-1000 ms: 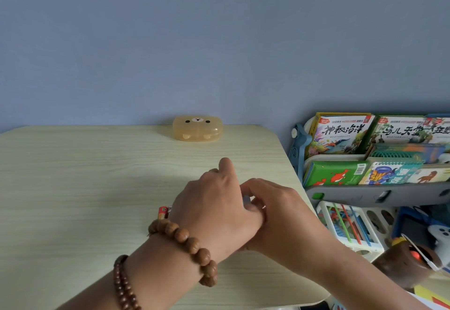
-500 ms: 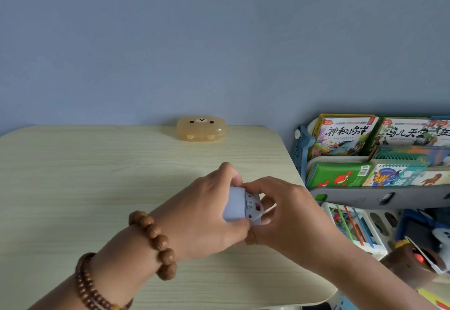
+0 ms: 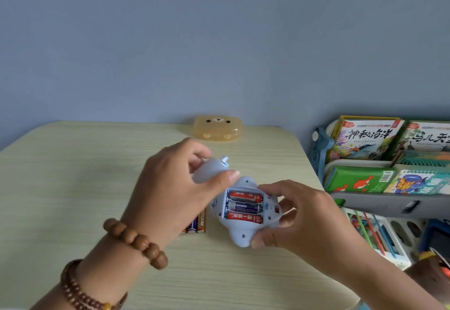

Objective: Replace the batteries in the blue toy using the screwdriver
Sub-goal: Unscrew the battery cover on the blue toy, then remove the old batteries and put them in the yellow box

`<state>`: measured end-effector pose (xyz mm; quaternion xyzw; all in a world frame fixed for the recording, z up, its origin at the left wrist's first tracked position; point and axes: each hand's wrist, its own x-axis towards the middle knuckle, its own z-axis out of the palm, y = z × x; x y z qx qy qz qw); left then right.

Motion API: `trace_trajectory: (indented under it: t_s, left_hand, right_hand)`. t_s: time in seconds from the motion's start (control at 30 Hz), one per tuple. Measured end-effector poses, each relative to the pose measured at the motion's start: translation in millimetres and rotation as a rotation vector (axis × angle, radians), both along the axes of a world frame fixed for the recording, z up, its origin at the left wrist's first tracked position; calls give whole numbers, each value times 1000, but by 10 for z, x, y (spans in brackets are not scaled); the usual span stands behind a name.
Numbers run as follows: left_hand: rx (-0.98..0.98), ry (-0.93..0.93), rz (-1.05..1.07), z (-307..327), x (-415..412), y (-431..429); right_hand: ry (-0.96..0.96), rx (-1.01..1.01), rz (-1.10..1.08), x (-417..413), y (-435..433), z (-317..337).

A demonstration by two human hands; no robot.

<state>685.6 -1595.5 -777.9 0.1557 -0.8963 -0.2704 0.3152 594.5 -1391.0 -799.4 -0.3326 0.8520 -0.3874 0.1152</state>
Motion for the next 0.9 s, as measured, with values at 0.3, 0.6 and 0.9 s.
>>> trace_trajectory:
  t_s: [0.3,0.6,0.9]
  left_hand:
    - [-123,-375,418,-285,76,-440]
    - [-27,-427,371,-344,141,-439]
    - [18,-438,348,-368,193,-472]
  right_hand:
    - [-7,2,10,16,-4,-15]
    - [10,10,38,15,5,-23]
    - [9,7,57,26,-2,8]
